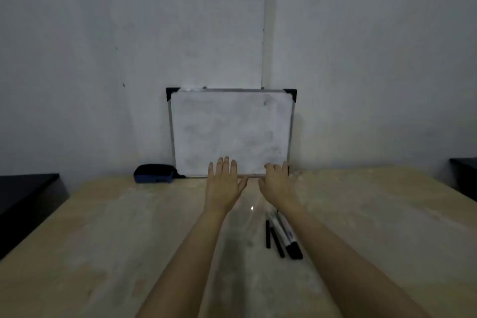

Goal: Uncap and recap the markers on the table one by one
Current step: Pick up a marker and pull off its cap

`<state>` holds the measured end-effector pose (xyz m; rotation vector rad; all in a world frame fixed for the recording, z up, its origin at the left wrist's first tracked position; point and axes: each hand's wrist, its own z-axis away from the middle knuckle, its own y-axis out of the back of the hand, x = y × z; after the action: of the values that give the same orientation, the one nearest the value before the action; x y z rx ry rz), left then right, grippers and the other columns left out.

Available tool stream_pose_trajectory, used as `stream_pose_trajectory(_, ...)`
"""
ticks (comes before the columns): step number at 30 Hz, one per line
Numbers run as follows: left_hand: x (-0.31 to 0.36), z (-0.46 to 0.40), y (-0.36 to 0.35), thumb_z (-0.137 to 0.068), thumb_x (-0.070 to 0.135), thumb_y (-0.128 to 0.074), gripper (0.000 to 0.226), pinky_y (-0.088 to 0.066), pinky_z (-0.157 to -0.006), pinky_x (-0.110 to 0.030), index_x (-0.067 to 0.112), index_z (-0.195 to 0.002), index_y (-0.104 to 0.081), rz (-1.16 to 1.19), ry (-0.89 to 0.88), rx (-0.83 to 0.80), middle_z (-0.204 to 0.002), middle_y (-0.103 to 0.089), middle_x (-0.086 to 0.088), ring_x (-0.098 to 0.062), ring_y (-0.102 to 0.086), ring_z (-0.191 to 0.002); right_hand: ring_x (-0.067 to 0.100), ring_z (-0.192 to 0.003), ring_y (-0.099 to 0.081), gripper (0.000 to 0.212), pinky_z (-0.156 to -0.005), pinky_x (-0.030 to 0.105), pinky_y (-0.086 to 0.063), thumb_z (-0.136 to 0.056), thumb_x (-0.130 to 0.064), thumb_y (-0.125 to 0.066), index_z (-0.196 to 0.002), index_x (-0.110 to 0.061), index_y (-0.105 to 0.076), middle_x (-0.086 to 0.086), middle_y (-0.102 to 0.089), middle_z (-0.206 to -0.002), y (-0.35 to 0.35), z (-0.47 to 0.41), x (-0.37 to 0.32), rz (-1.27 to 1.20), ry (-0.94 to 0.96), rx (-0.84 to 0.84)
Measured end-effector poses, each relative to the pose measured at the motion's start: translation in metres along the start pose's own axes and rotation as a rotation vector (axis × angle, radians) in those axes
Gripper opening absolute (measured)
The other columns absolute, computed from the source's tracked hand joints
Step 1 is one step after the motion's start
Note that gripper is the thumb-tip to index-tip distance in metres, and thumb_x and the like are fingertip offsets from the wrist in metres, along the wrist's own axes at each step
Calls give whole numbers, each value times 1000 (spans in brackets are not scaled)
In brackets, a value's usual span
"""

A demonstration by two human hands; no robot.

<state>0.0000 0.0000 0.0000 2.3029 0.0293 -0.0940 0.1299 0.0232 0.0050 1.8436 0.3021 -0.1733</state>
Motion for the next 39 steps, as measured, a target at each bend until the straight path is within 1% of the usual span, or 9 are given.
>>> stream_pose_trajectory(2, 5, 20, -8, -91, 48, -42, 60, -32, -111, -43, 4, -131, -44, 64, -9, -143, -139, -49, -16, -26, -43, -131, 32, -130, -32, 29, -110, 62, -10, -90, -16, -43, -117, -6, -48, 15, -52, -128, -5, 20, 7, 3, -98, -47)
stream_pose_trajectory(5, 13, 38, -11, -96, 45, -25, 60, -13, -117, -45, 4, -141, -24, 148, -7, -198, -152, -28, -17, -27, -22, -141, 33, -128, -33, 26, -110, 52, -22, -93, -18, -43, -115, -9, -50, 15, -46, -133, -15, 39, 24, -39, -256, -120)
stream_pose_trajectory(10, 20, 53, 3, -96, 43, -31, 59, -15, -117, -48, 2, -138, -31, 178, -30, -110, -148, -34, -20, -30, -28, -139, 33, -116, -46, 23, -85, 34, -37, -96, -30, -41, -90, -11, -52, 17, -56, -122, -34, 58, 55, -46, -367, -194)
stream_pose_trajectory(14, 23, 61, 10, -94, 44, -38, 57, -22, -115, -48, 2, -134, -39, 165, -28, -97, -143, -43, -19, -29, -37, -135, 33, -113, -49, 22, -92, 34, -39, -96, -25, -42, -96, -8, -56, 17, -60, -119, -44, 66, 62, -102, -396, -182)
stream_pose_trajectory(18, 27, 67, 25, -73, 40, -72, 42, -57, -80, -35, 7, -99, -69, 131, -57, 47, -98, -74, -10, -22, -69, -93, 34, -116, -46, 21, -96, 41, -40, -96, -16, -42, -108, -6, -57, 17, -57, -121, -31, 61, 70, -178, -470, -125)
stream_pose_trajectory(23, 47, 75, 14, -96, 28, -40, 39, -46, -93, -35, 8, -130, -41, 552, 61, -61, -129, -50, -12, -25, -49, -117, 32, -83, -58, 16, -70, 33, -42, -91, -4, -45, -101, -9, -57, 21, -66, -103, -10, 56, 97, -407, -147, -54)
stream_pose_trajectory(26, 64, 88, 7, -97, 26, -40, 39, -48, -90, -35, 13, -134, -36, 695, 125, -147, -132, -47, -9, -23, -52, -114, 35, -86, -60, 19, -60, 29, -38, -91, 0, -46, -99, -7, -62, 23, -66, -94, -11, 67, 107, -565, -20, -123)
stream_pose_trajectory(33, 75, 97, -4, -96, 20, -43, 16, -46, -76, -37, 8, -102, -50, 758, 155, -214, -105, -59, -13, -25, -53, -94, 17, -61, -50, 26, -57, 27, -39, -88, -10, -54, -66, -17, -65, 8, -55, -67, -22, 82, 106, -885, -93, -132)
stream_pose_trajectory(39, 70, 102, -10, -99, 29, -35, 24, -43, -72, -31, 11, -107, -48, 637, 3, -215, -103, -57, -10, -24, -52, -93, 15, -37, -32, 54, -43, 25, -25, -88, -39, -54, -38, -19, -46, 0, -35, -40, -38, 83, 96, -719, -149, 1)
